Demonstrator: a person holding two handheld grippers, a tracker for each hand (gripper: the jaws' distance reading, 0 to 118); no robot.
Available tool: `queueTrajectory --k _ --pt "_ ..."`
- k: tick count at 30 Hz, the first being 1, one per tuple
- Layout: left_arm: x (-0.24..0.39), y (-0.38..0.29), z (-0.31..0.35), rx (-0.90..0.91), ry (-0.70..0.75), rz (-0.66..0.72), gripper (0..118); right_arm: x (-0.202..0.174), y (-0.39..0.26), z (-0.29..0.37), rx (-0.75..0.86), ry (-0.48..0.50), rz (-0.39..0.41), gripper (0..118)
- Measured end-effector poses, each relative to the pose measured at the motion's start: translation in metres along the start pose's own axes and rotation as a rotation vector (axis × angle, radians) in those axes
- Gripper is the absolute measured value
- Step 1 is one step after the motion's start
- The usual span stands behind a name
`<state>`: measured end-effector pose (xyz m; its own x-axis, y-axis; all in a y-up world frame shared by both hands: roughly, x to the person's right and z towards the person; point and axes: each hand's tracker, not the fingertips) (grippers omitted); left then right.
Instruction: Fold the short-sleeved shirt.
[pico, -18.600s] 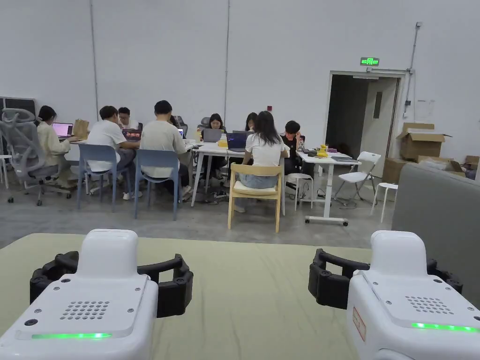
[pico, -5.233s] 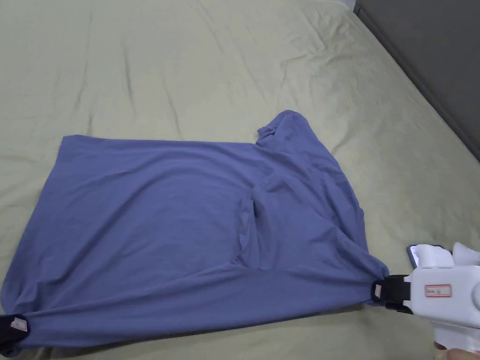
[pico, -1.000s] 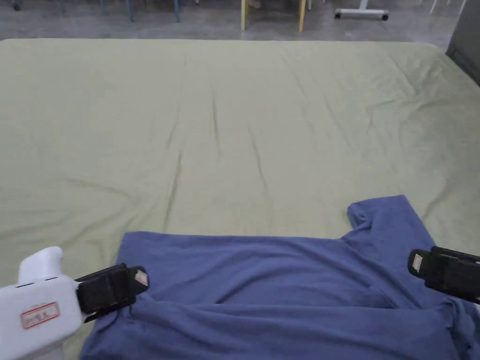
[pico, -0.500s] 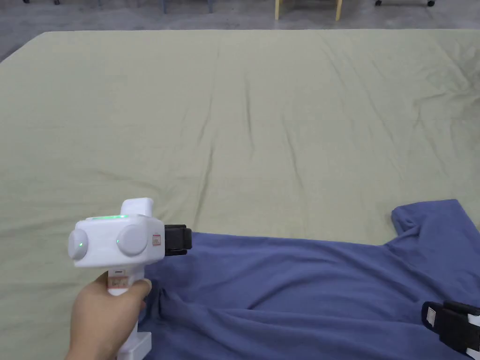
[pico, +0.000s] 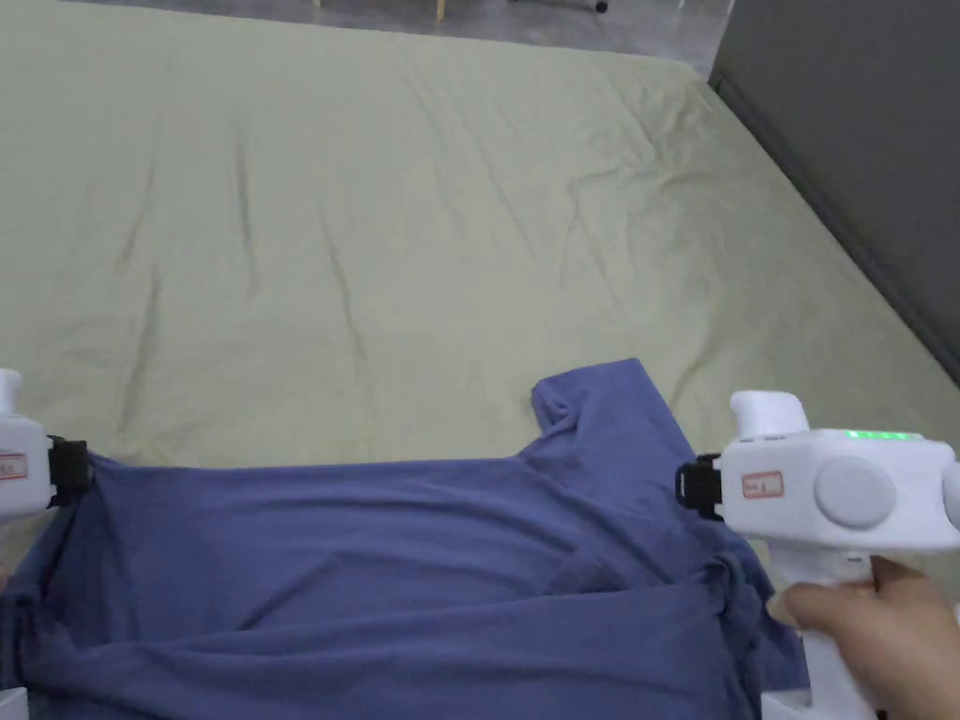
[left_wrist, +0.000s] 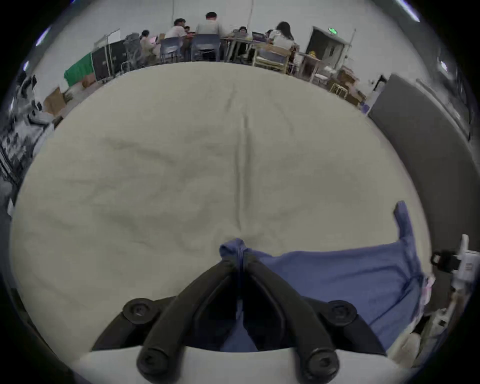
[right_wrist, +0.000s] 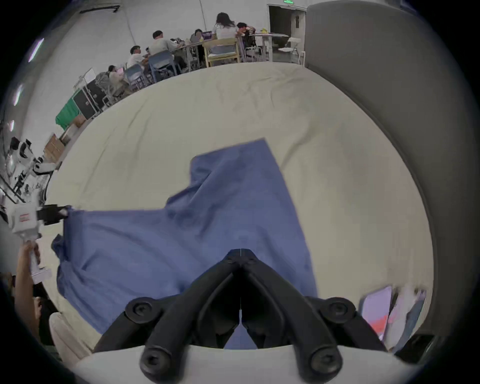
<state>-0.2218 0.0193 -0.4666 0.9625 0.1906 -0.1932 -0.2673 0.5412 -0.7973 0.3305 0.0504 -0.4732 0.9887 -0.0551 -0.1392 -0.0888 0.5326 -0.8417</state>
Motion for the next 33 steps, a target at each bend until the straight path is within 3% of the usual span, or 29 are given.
queueTrajectory --k 1,2,4,5,9,10,11,12,13,14,15,16,18,23,28,33 --pt "-0.003 0.006 0.003 0.012 -0.002 0.014 0 0.005 0.014 -0.012 0.001 0.007 0.029 74" --pt "-0.007 0.012 0.005 0.019 0.002 0.01 0 0.014 0.028 -0.029 -0.057 0.012 0.043 118" --pt "0.005 -0.006 0.036 0.017 -0.003 0.018 0 0.023 0.045 -0.063 -0.161 -0.016 0.023 111" --pt "0.005 -0.005 0.04 0.017 -0.012 0.021 0 0.032 0.054 -0.064 -0.102 -0.005 0.028 111" --pt "-0.002 -0.002 0.036 -0.005 -0.022 0.014 0 0.058 0.068 -0.123 -0.238 -0.09 -0.013 114" --pt "-0.002 -0.002 0.035 -0.009 -0.017 0.009 0 0.049 0.066 -0.13 -0.255 -0.095 -0.027 109" --pt "-0.006 0.0 0.03 -0.016 -0.013 0.013 0 0.046 0.064 -0.135 -0.26 -0.097 -0.043 93" --pt "-0.012 0.004 0.026 0.017 0.023 -0.011 0 0.047 0.062 -0.131 -0.233 -0.138 -0.058 87" --pt "-0.014 0.005 0.024 0.009 0.015 0.002 0 0.047 0.063 -0.127 -0.216 -0.107 -0.06 78" --pt "-0.015 0.006 0.022 0.009 0.015 0.005 0 0.037 0.061 -0.114 -0.198 -0.15 -0.08 58" --pt "-0.01 0.001 0.024 0.006 0.018 0.002 0 0.033 0.062 -0.106 -0.174 -0.196 -0.007 24" --pt "-0.009 0.001 0.025 0.0 0.016 -0.001 0 0.033 0.061 -0.098 -0.138 -0.156 0.014 2" --pt "-0.009 0.002 0.027 0.004 0.011 -0.006 0 0.034 0.061 -0.083 -0.124 -0.08 -0.02 2" --pt "-0.025 0.005 0.052 0.013 -0.052 0.001 0 0.026 0.046 -0.006 -0.043 -0.047 0.037 2" --pt "-0.029 -0.029 0.103 0.02 -0.079 -0.13 0 0.023 -0.006 0.058 -0.145 -0.034 0.194 2" --pt "-0.043 -0.077 0.146 -0.036 -0.177 -0.098 0 0.043 -0.062 0.073 -0.238 -0.012 0.145 2"
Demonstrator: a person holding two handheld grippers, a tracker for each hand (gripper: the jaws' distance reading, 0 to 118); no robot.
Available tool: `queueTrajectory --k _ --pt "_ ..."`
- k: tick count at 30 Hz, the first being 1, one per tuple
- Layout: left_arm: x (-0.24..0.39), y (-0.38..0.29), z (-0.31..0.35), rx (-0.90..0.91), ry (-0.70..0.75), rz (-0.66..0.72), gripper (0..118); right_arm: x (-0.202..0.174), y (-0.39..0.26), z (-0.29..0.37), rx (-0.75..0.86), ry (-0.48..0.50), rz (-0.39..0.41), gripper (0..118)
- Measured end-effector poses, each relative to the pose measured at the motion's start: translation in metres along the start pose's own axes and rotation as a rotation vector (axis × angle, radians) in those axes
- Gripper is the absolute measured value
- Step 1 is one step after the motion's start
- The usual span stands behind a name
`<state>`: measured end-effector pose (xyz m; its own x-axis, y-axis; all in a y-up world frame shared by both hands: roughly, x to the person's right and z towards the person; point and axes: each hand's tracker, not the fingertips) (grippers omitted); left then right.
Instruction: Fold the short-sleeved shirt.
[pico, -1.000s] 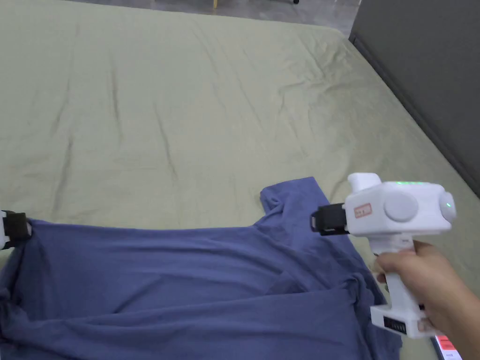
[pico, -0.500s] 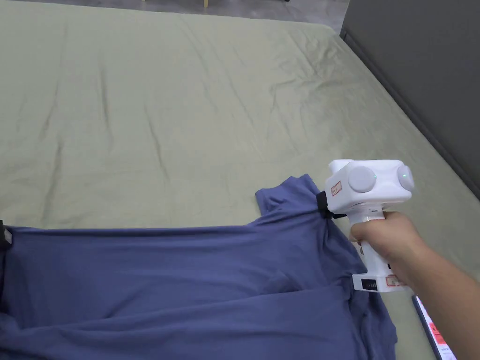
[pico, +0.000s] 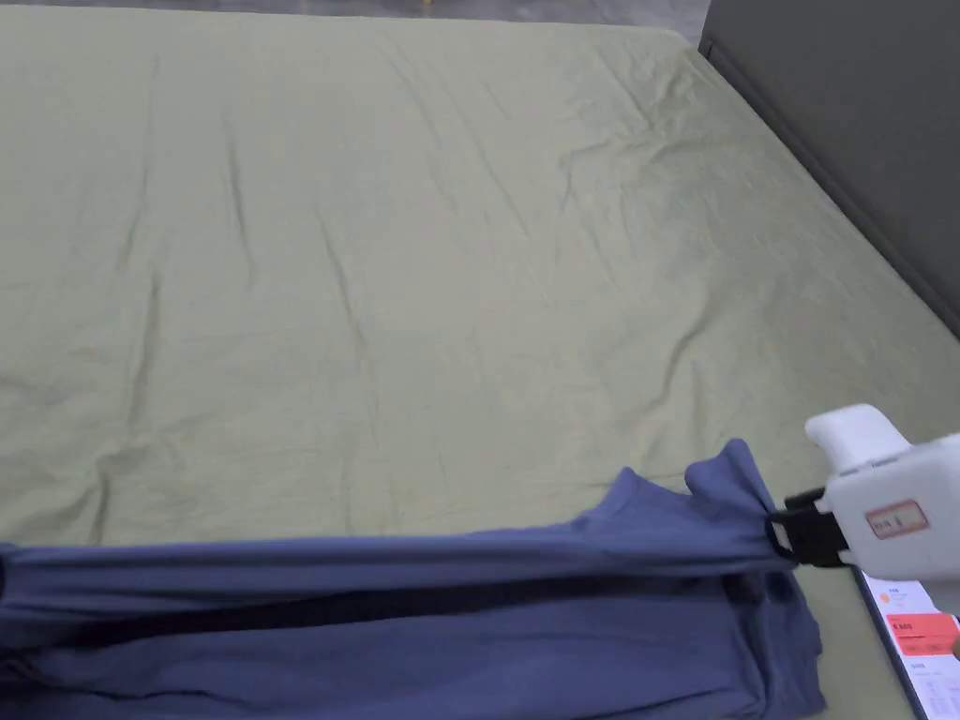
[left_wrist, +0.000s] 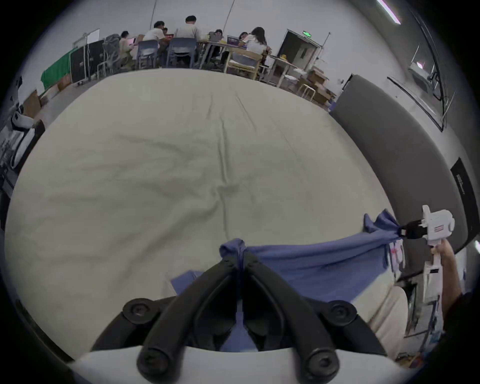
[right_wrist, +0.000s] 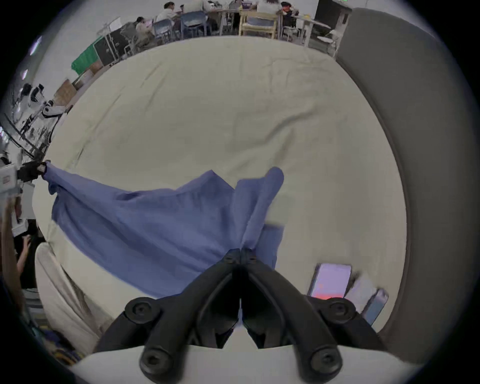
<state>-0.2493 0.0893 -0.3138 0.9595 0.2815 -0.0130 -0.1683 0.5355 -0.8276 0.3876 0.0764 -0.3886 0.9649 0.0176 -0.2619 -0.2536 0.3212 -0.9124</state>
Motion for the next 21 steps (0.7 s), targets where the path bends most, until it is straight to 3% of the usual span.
queueTrajectory --k 5,8,10,12,15,16,17,18,19,20,21 --pt "0.0 -0.052 -0.021 -0.149 0.073 -0.107 0 -0.003 -0.037 -0.028 -0.096 0.019 -0.057 2" --pt "-0.004 -0.071 -0.052 -0.211 0.089 -0.097 0 -0.013 -0.044 -0.057 -0.147 -0.041 0.005 2" --pt "-0.019 -0.076 -0.069 -0.224 0.104 -0.06 0 -0.014 -0.041 -0.079 -0.143 -0.042 0.005 2" --pt "-0.024 -0.073 -0.07 -0.171 0.072 0.07 0 -0.015 -0.042 -0.091 -0.148 -0.062 0.008 2" --pt "-0.018 -0.08 -0.067 -0.152 0.099 0.035 1 -0.024 -0.042 -0.089 -0.145 -0.077 0.007 3" --pt "-0.015 -0.083 -0.065 -0.134 0.113 0.013 8 -0.026 -0.042 -0.085 -0.143 -0.083 0.014 6" --pt "-0.011 -0.083 -0.059 -0.118 0.121 0.009 18 -0.023 -0.041 -0.084 -0.142 -0.078 0.025 13" --pt "-0.005 -0.079 -0.046 -0.111 0.119 0.017 42 -0.022 -0.04 -0.076 -0.14 -0.081 0.03 33" --pt "-0.002 -0.074 -0.032 -0.114 0.041 0.096 93 -0.02 -0.039 -0.061 -0.12 -0.079 0.003 86" --pt "0.0 -0.071 -0.02 -0.107 -0.006 0.122 117 -0.018 -0.038 -0.047 -0.083 -0.075 -0.04 118" --pt "0.003 -0.069 -0.004 -0.066 -0.012 0.141 118 -0.02 -0.038 -0.023 -0.049 -0.029 -0.079 117"
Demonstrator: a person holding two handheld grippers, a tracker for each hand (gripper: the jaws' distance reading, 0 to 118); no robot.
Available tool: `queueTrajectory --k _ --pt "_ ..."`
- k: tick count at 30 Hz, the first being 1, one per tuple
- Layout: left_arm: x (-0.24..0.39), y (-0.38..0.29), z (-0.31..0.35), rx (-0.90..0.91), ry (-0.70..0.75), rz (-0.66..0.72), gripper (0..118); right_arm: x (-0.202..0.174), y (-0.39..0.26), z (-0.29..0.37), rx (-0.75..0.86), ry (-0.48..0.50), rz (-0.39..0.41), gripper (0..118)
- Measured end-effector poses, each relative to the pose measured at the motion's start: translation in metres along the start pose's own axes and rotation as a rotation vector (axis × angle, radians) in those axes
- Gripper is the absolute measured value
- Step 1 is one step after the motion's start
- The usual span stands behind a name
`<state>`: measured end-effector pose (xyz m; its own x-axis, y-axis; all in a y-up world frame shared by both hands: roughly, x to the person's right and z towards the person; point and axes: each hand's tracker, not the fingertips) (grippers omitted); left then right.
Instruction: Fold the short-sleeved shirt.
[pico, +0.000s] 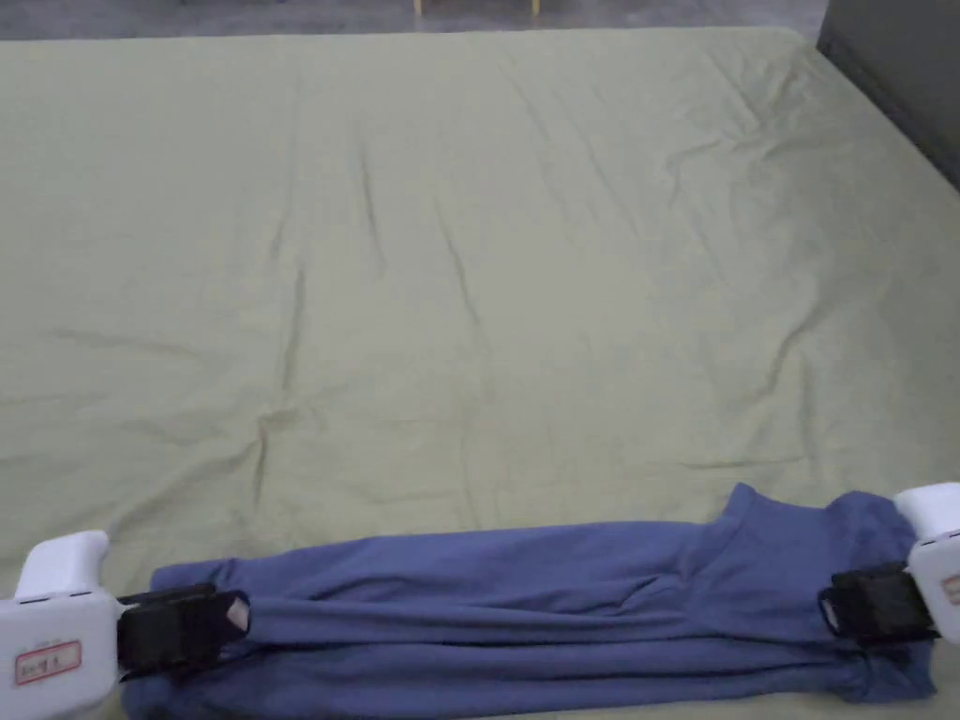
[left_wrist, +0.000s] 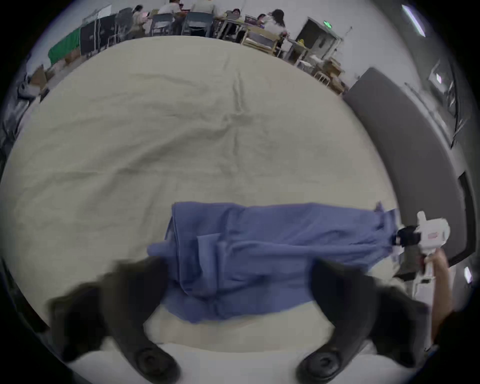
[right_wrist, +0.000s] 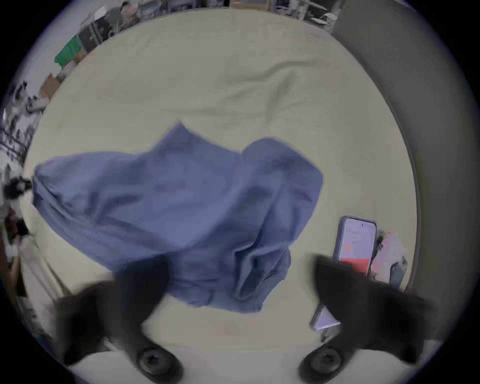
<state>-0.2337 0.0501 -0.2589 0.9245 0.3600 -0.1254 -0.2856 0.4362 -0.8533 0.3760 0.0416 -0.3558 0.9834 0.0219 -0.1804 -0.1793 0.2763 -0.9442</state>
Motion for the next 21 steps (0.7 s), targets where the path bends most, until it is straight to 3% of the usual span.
queueTrajectory --k 1,4,5,6,7,8,9,10,11,13,15,17,18,19,20,21 --pt "0.008 0.0 0.019 0.097 0.018 -0.004 118 -0.003 -0.002 0.03 0.135 0.111 -0.026 115" --pt "0.017 -0.001 0.044 0.195 0.129 -0.035 118 -0.017 0.001 0.059 0.19 0.173 -0.085 114" --pt "0.012 -0.003 0.041 0.195 0.161 -0.024 118 -0.026 0.001 0.066 0.23 0.171 -0.077 107" --pt "0.012 -0.006 0.039 0.17 0.146 -0.015 118 -0.038 -0.001 0.073 0.27 0.157 -0.051 85" --pt "0.014 -0.008 0.036 0.101 0.136 -0.011 100 -0.051 -0.003 0.077 0.293 0.122 -0.023 27" --pt "0.015 -0.014 0.03 0.062 0.12 0.011 47 -0.085 -0.004 0.078 0.317 0.139 0.114 3" --pt "0.022 -0.02 0.023 0.069 0.122 0.019 0 -0.103 -0.008 0.079 0.339 0.116 0.136 3" --pt "0.022 -0.026 0.015 0.067 0.122 0.015 0 -0.115 -0.012 0.078 0.346 0.114 0.154 3" --pt "0.016 -0.031 0.008 0.085 0.126 0.031 0 -0.124 -0.014 0.077 0.344 0.205 0.148 3" --pt "-0.016 -0.03 0.003 0.028 -0.134 0.084 0 -0.111 -0.016 0.055 0.279 0.509 0.069 3" --pt "-0.056 -0.026 -0.004 0.04 -0.333 0.193 0 -0.105 -0.017 0.044 0.243 0.671 0.001 3" --pt "-0.081 -0.02 0.0 0.019 -0.457 0.255 0 -0.107 -0.025 0.046 0.267 0.658 0.034 3" --pt "-0.092 -0.017 -0.003 -0.001 -0.441 0.261 10 -0.107 -0.028 0.047 0.276 0.644 0.063 3" --pt "-0.103 -0.014 -0.01 -0.001 -0.43 0.274 76 -0.107 -0.03 0.049 0.287 0.652 0.102 3" --pt "-0.107 -0.012 -0.021 -0.009 -0.428 0.291 118 -0.111 -0.03 0.051 0.28 0.655 0.125 3" --pt "-0.112 -0.012 -0.014 0.024 -0.399 0.321 118 -0.113 -0.03 0.052 0.274 0.666 0.123 3"
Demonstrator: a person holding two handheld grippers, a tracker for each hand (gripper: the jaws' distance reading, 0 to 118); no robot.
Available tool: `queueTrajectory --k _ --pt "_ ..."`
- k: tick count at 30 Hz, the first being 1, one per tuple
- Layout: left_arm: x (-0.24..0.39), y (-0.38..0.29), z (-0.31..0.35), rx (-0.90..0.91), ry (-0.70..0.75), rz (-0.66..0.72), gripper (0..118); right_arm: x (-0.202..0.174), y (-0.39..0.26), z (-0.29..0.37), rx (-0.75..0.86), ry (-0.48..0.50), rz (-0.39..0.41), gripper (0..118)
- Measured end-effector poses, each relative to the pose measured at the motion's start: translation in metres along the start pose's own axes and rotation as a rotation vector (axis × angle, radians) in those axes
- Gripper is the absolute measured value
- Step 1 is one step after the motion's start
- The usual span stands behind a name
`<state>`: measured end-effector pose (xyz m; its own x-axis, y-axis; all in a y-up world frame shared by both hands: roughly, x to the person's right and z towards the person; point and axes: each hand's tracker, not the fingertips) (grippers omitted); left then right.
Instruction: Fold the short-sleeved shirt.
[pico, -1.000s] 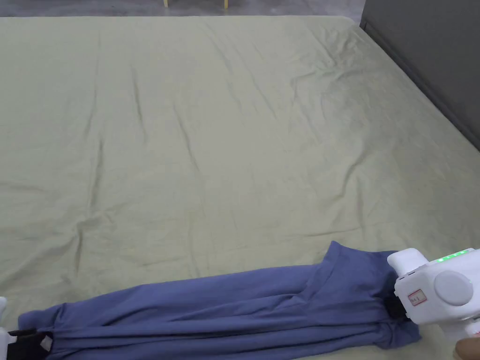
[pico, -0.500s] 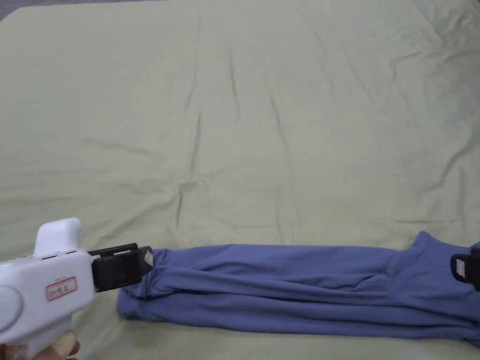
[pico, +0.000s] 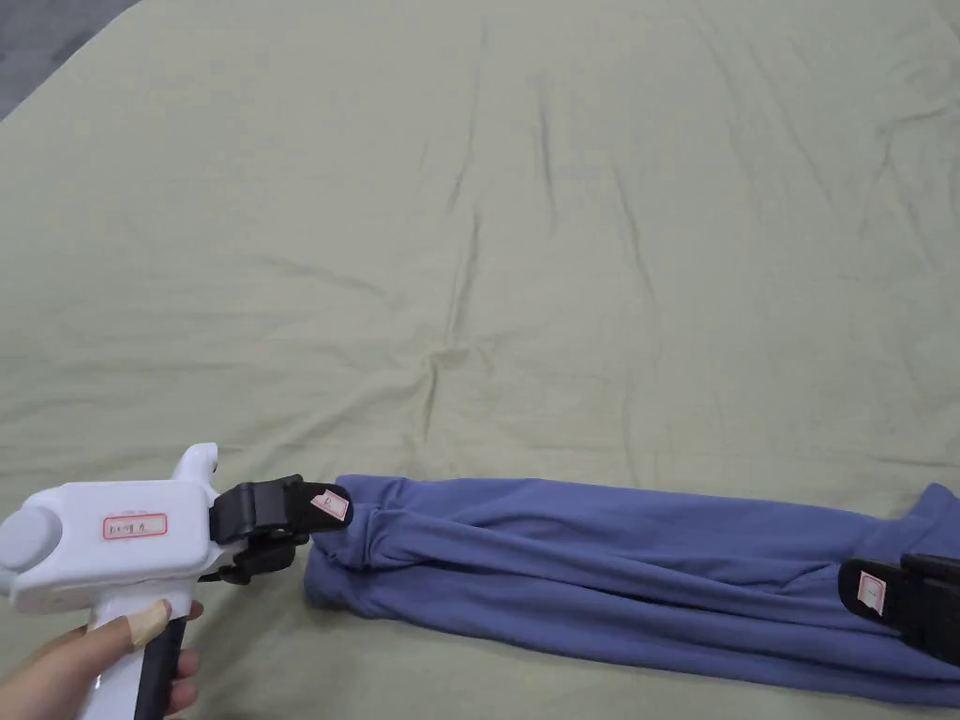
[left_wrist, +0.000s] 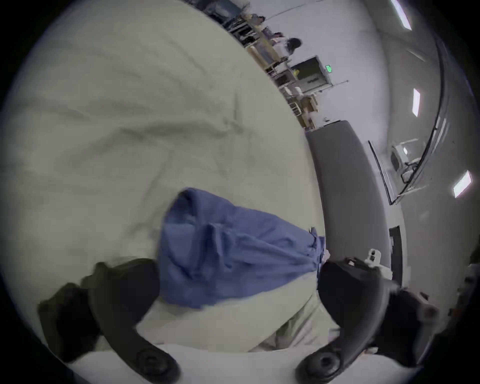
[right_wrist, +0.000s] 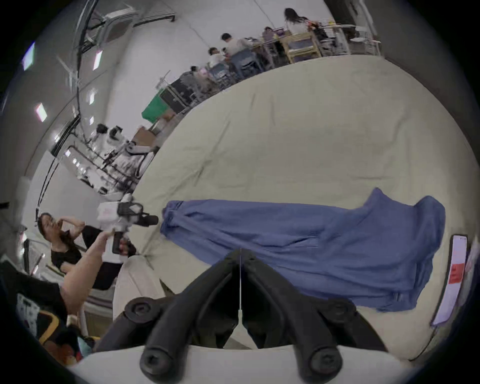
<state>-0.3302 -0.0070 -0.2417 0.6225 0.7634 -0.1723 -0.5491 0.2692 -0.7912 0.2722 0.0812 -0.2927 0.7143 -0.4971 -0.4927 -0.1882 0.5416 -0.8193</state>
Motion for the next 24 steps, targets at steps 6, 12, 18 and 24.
queueTrajectory --k 6,12,18,24 --pt "0.02 0.01 -0.041 -0.164 -0.014 -0.098 118 -0.018 0.005 -0.007 -0.029 -0.009 0.025 3" --pt "0.002 0.01 -0.079 -0.175 -0.022 -0.107 118 -0.021 0.009 -0.011 -0.039 0.034 0.014 3" --pt "0.022 -0.018 -0.067 -0.101 -0.136 0.069 9 -0.023 0.008 -0.011 -0.034 0.03 0.011 3" --pt "0.024 -0.004 -0.013 -0.009 -0.168 0.036 9 -0.02 0.011 -0.008 -0.022 -0.012 -0.022 3"
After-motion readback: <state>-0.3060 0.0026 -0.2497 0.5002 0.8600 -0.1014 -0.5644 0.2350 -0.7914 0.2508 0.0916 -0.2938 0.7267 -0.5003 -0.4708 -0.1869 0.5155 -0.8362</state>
